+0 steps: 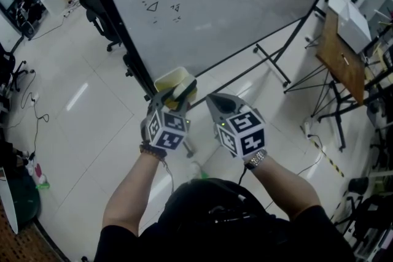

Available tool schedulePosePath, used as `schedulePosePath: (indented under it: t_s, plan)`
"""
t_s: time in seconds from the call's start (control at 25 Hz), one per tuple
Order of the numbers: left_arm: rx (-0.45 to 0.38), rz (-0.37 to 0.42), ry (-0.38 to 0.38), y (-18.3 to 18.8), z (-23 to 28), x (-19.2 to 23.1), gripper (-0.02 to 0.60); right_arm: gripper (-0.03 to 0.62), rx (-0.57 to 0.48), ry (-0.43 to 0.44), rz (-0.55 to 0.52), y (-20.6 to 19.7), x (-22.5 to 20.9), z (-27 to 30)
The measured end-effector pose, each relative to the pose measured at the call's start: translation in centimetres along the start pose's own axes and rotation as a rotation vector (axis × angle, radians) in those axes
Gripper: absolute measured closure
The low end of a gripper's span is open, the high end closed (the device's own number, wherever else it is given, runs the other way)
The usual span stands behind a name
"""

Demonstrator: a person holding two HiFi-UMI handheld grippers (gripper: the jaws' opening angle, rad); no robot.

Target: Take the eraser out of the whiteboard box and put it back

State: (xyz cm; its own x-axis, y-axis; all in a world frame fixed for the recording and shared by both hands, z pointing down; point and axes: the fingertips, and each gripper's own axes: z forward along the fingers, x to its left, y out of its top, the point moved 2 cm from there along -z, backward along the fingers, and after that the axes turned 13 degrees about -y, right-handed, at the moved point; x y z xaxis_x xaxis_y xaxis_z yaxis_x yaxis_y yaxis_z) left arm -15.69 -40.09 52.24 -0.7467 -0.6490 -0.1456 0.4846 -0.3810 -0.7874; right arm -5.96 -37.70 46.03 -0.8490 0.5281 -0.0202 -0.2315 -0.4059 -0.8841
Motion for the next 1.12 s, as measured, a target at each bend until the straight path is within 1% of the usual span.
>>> schedulePosePath:
  t_s: [0.28,0.6,0.88,1.12]
  plan:
    - [0.008,-0.023,0.007,-0.7,0.0,0.0,0.403,0.571,-0.001,0.013,-0.006,0.0,0.3,-0.1]
    - [0.007,-0.027,0.009,-0.7,-0.1,-0.4,0.403,0.571,-0.005,0.019,-0.006,0.0,0.3,-0.5]
    - [-0.003,-0.046,0.039,-0.7,-1.4,-1.1,0.403,0.571,-0.012,0.043,-0.02,-0.2,0.9,-1.6]
    - [-0.015,-0.062,0.085,-0.8,-3.4,-2.5,0.405,0.571,-0.029,0.069,-0.034,-0.7,1.6,-3.6]
